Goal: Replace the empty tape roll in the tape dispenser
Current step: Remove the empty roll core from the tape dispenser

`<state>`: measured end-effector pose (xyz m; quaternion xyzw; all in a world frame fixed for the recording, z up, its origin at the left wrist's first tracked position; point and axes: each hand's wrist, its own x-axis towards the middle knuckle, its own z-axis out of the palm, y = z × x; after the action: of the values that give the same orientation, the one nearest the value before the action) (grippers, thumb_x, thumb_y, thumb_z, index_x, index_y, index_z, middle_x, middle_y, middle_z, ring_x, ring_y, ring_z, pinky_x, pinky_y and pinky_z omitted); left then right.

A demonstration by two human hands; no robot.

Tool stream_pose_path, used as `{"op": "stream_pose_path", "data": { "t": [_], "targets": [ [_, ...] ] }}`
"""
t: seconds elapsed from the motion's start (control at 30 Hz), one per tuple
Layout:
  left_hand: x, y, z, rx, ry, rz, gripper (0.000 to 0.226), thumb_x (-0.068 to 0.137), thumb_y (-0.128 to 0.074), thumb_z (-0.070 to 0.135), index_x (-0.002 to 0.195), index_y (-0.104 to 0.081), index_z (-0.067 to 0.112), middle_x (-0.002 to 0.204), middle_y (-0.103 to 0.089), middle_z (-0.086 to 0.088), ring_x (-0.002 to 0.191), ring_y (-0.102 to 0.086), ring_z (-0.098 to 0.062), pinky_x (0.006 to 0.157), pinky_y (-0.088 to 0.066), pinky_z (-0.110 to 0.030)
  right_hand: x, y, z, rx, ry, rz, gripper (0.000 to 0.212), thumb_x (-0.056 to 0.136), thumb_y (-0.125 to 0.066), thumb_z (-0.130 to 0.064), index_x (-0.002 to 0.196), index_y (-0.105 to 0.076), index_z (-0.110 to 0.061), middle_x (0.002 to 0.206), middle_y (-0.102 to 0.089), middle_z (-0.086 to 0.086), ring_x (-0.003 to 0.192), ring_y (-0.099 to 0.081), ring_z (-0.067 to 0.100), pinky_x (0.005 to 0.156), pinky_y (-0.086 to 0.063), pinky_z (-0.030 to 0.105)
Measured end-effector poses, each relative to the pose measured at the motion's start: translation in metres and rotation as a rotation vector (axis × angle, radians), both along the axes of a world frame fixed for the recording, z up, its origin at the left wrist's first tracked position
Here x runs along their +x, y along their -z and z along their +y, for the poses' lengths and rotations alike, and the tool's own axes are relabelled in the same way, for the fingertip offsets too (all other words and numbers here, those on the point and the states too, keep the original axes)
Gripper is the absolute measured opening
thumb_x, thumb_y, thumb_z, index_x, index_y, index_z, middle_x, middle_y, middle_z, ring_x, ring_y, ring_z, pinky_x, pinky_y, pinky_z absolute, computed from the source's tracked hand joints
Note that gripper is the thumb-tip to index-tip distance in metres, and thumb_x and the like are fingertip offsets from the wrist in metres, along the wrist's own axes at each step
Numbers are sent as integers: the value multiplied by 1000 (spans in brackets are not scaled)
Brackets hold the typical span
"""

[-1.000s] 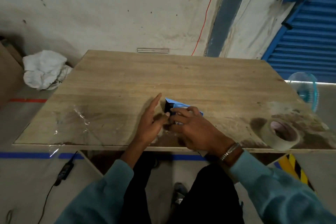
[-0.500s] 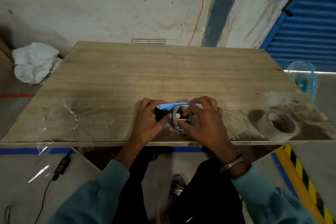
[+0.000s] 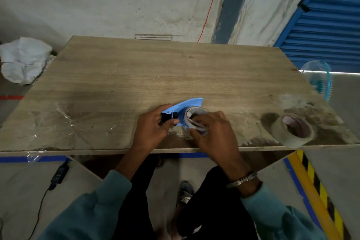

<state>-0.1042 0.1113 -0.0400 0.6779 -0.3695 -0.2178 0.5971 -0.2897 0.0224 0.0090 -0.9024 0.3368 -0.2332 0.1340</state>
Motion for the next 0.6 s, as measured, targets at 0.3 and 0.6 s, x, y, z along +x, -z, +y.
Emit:
{"op": "stream_pose_path", "data": {
  "t": [0.3,0.6],
  "targets": [
    [0,1,4,20,-36,-120,48,79,-88,26,124,-71,31,108,-80,11,100,-77,-6,95,-61,-45,7,-4,31,-83,11,27,39,83,-70,-32,121,-72,-29,115,-76,-4,114,-63,26,81,-60,43],
    [-4,-5,5,65,-82,-245,50,78,-87,38,125,-68,36,106,-78,18,96,-76,-1,90,-62,-41,12,0,-12,500,-22,-104,98,68,-94,-36,152,-44,-29,150,-51,-2,137,-48,17,112,-45,36]
  ]
}}
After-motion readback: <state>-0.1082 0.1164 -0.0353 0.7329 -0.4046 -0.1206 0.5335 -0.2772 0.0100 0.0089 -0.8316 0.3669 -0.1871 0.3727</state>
